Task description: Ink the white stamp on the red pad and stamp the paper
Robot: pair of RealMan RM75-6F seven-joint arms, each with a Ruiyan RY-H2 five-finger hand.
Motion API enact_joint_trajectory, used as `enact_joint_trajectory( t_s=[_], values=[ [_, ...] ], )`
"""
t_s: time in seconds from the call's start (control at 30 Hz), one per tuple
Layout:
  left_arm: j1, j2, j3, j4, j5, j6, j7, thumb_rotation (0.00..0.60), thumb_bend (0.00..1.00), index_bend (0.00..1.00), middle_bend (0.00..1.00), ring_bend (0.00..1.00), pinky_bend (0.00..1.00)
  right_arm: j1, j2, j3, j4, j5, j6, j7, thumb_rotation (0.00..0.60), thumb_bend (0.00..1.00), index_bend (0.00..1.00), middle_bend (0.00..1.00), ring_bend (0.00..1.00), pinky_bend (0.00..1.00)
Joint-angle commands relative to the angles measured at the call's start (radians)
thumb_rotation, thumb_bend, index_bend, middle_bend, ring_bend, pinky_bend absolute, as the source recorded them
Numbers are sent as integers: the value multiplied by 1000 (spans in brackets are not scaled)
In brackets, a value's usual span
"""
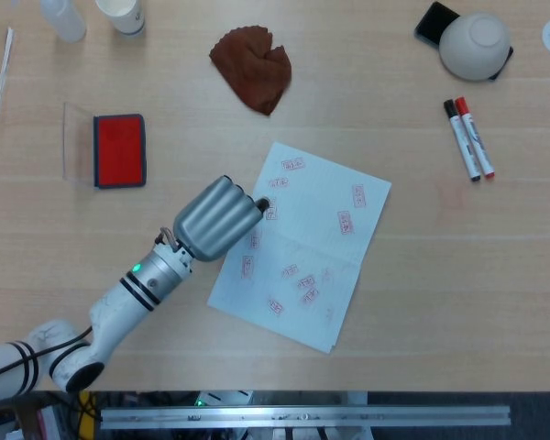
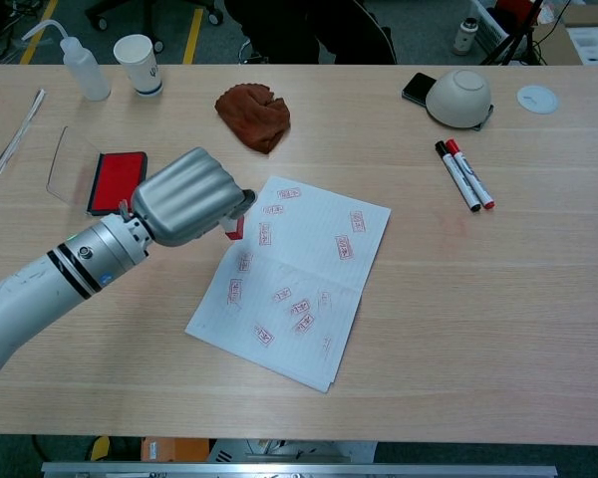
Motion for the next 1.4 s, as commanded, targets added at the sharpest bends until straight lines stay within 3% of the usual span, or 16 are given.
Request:
enact_joint_trajectory(
  t_s=[0.03,0.7,1.17,1.4],
  values=[
    [5,15,-10,10,-18,3,-15,600,306,557,1000,1000,1000,2,-1,1,0,-2,-2,-1,600,280,158,268,167,291],
    [33,-52,-1,292,-105,-47,-146,600,306,535,1000,1000,1000,12,-9,2,-18,-6,-6,-29,600,280,158,268,167,290],
    [34,-58,6,298,-105,-47,-141,600,304,455,1000,1000,1000,11,-5,2,-27,-6,-3,-37,600,280,158,268,167,291],
    [45,0,1,208,-99,-8,-153,600,305,343,1000,1000,1000,11,-1,5,-30,-4,1,-35,600,280,158,268,167,290]
  ],
)
